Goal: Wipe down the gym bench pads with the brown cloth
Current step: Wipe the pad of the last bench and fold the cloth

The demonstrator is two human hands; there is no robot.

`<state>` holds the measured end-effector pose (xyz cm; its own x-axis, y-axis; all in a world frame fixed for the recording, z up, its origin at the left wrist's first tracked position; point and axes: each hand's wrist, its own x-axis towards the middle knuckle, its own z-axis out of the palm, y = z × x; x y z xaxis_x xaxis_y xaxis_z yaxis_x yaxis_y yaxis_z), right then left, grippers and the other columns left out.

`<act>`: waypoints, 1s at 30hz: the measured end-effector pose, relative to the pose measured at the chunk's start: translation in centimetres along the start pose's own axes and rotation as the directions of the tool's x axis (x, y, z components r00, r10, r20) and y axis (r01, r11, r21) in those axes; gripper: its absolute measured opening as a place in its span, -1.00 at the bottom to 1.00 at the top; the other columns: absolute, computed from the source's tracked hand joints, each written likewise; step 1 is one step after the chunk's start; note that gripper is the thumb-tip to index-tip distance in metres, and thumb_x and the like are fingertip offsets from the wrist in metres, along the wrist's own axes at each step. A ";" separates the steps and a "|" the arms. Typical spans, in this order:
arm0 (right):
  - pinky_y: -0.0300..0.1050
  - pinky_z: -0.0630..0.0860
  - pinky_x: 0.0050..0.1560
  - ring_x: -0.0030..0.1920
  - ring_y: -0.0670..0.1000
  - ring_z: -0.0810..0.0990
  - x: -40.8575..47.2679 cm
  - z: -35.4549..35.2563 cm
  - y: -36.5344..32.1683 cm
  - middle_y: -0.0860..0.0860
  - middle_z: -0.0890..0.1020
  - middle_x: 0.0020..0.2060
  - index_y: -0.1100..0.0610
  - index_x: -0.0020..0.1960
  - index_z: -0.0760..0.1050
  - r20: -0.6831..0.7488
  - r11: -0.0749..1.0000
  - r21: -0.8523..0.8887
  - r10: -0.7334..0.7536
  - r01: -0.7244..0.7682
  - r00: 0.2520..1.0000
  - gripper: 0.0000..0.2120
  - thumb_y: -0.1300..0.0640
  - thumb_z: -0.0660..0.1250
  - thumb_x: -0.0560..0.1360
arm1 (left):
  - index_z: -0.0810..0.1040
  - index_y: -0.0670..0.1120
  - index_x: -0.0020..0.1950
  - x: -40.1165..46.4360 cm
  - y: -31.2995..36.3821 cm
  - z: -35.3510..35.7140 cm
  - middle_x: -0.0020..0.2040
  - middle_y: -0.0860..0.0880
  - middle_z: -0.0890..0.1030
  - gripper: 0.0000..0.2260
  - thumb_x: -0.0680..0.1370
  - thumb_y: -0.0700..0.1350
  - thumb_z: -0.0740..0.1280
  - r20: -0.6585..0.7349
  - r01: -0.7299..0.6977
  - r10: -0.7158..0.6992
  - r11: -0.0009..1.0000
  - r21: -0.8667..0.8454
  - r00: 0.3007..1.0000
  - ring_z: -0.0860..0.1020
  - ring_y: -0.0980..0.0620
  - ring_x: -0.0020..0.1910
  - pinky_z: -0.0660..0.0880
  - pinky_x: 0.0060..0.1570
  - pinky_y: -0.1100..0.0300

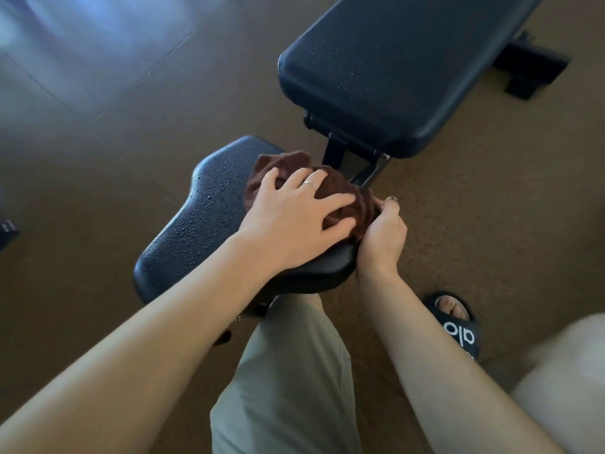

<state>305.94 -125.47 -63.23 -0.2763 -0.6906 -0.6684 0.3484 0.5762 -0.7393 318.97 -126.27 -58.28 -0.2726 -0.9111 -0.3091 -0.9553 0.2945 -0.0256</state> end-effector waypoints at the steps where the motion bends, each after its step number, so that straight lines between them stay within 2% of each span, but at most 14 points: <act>1: 0.07 0.55 0.32 0.17 0.04 0.64 -0.2 0.0 -0.1 0.02 0.68 0.15 0.01 0.23 0.61 0.001 1.000 -0.014 -0.010 0.010 1.000 -0.58 -0.13 0.03 0.75 | 0.23 0.37 0.54 -1.4 -1.0 -0.1 0.64 0.07 0.23 -0.49 0.62 0.39 -0.13 -0.010 -0.005 0.005 1.000 0.002 1.000 0.17 -0.05 0.62 0.07 0.58 -0.27; 5: 0.17 0.44 0.47 0.32 0.05 0.55 -0.5 0.4 0.3 -0.02 0.59 0.32 -0.07 0.28 0.60 -0.007 0.998 -0.043 -0.050 0.050 0.999 -0.60 -0.11 0.02 0.74 | 0.30 0.37 0.53 -9.0 -5.9 -1.0 0.62 0.08 0.29 -0.47 0.62 0.41 -0.14 0.026 0.048 -0.048 0.999 0.001 0.999 0.22 0.00 0.61 0.16 0.58 -0.18; 8: 0.16 0.43 0.48 0.35 0.03 0.53 -1.0 0.6 0.2 -0.05 0.58 0.34 -0.10 0.27 0.60 -0.021 0.996 -0.058 -0.073 0.071 0.997 -0.59 -0.13 0.02 0.69 | 0.30 0.37 0.55 -11.4 -6.3 -1.5 0.61 0.04 0.34 -0.47 0.64 0.41 -0.15 0.062 0.066 -0.070 0.996 0.056 0.996 0.28 -0.05 0.60 0.21 0.55 -0.23; 10: 0.16 0.46 0.45 0.33 0.03 0.54 -1.2 0.6 0.1 -0.04 0.59 0.33 -0.09 0.26 0.61 -0.017 0.995 -0.062 -0.079 0.077 0.997 -0.57 -0.16 0.03 0.64 | 0.20 0.40 0.58 -9.8 -5.3 -1.5 0.65 0.05 0.25 -0.45 0.63 0.42 -0.21 0.084 0.045 -0.051 0.997 0.070 0.995 0.21 -0.04 0.63 0.13 0.57 -0.27; 12: 0.17 0.51 0.40 0.26 0.03 0.59 -0.9 0.5 0.0 -0.01 0.63 0.25 -0.07 0.21 0.63 -0.026 0.998 -0.035 -0.061 0.061 0.998 -0.59 -0.15 0.04 0.67 | 0.09 0.43 0.59 -5.9 -3.6 -1.3 0.68 0.09 0.12 -0.43 0.59 0.42 -0.26 0.094 0.026 -0.030 0.999 0.040 0.995 0.08 -0.01 0.66 0.00 0.59 -0.28; 15: 0.13 0.52 0.37 0.15 0.02 0.63 -0.1 0.3 0.1 0.00 0.68 0.12 -0.01 0.19 0.63 -0.026 1.000 -0.006 -0.011 0.011 1.000 -0.59 -0.11 0.03 0.75 | 0.16 0.40 0.59 0.8 -0.9 -0.8 0.68 0.09 0.14 -0.49 0.64 0.38 -0.14 0.074 0.000 0.001 1.000 -0.013 0.997 0.08 -0.03 0.66 -0.06 0.58 -0.32; 17: 0.07 0.52 0.37 0.15 -0.01 0.63 0.0 0.2 0.3 0.00 0.68 0.12 0.00 0.24 0.61 -0.014 1.000 -0.002 -0.009 0.009 1.000 -0.58 -0.11 0.02 0.75 | 0.21 0.37 0.58 2.5 -0.1 -0.5 0.67 0.09 0.17 -0.51 0.66 0.37 -0.08 0.070 -0.013 0.014 1.000 -0.019 0.997 0.10 -0.04 0.65 -0.07 0.58 -0.33; 20: 0.00 0.52 0.34 0.18 -0.01 0.61 0.1 0.0 0.4 0.01 0.66 0.21 0.00 0.29 0.59 -0.008 1.000 0.004 -0.003 0.003 1.000 -0.58 -0.12 0.02 0.75 | 0.20 0.38 0.57 -1.5 -1.2 -0.4 0.66 0.10 0.19 -0.51 0.65 0.38 -0.09 0.032 -0.040 0.040 0.999 -0.031 0.999 0.10 0.01 0.65 -0.04 0.61 -0.27; 23: 0.04 0.34 0.48 0.35 -0.02 0.49 0.2 0.1 0.5 -0.07 0.56 0.35 -0.07 0.28 0.61 -0.012 0.998 -0.045 -0.037 0.037 0.999 -0.57 -0.12 0.00 0.72 | 0.22 0.39 0.57 -9.3 -2.7 -1.0 0.64 0.11 0.24 -0.51 0.66 0.39 -0.11 0.041 -0.088 0.089 0.996 -0.008 0.995 0.15 0.04 0.64 0.06 0.60 -0.23; 25: 0.08 0.32 0.51 0.40 -0.01 0.46 0.1 0.2 0.7 -0.04 0.53 0.39 -0.05 0.30 0.61 -0.028 0.996 -0.057 -0.066 0.064 0.997 -0.58 -0.07 0.00 0.73 | 0.21 0.40 0.58 -11.7 -3.3 -1.0 0.63 0.10 0.27 -0.52 0.67 0.38 -0.11 0.056 -0.093 0.092 0.995 0.022 0.994 0.20 0.02 0.63 0.13 0.58 -0.26; 28: 0.03 0.35 0.47 0.33 -0.03 0.49 0.1 0.1 0.6 0.01 0.57 0.37 0.00 0.29 0.62 -0.023 0.998 -0.033 -0.054 0.053 0.998 -0.58 -0.04 0.01 0.74 | 0.14 0.42 0.59 -8.5 -2.4 -0.7 0.65 0.09 0.24 -0.50 0.65 0.40 -0.15 0.074 -0.141 0.138 0.989 0.043 0.988 0.17 -0.02 0.64 0.07 0.58 -0.31; 30: 0.13 0.48 0.41 0.26 0.04 0.59 0.2 -0.1 0.5 0.03 0.65 0.25 -0.01 0.22 0.64 0.009 1.000 0.001 -0.027 0.027 1.000 -0.58 -0.08 0.02 0.73 | 0.13 0.41 0.58 -4.7 -0.7 -0.4 0.66 0.11 0.19 -0.47 0.62 0.40 -0.19 0.062 -0.191 0.189 0.981 0.031 0.980 0.10 0.00 0.65 0.00 0.58 -0.32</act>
<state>305.94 -125.28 -63.76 -0.2776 -0.7098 -0.6474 0.3413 0.5570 -0.7571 320.88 -122.30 -56.44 -0.4405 -0.8194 -0.3667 -0.8817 0.4718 0.0048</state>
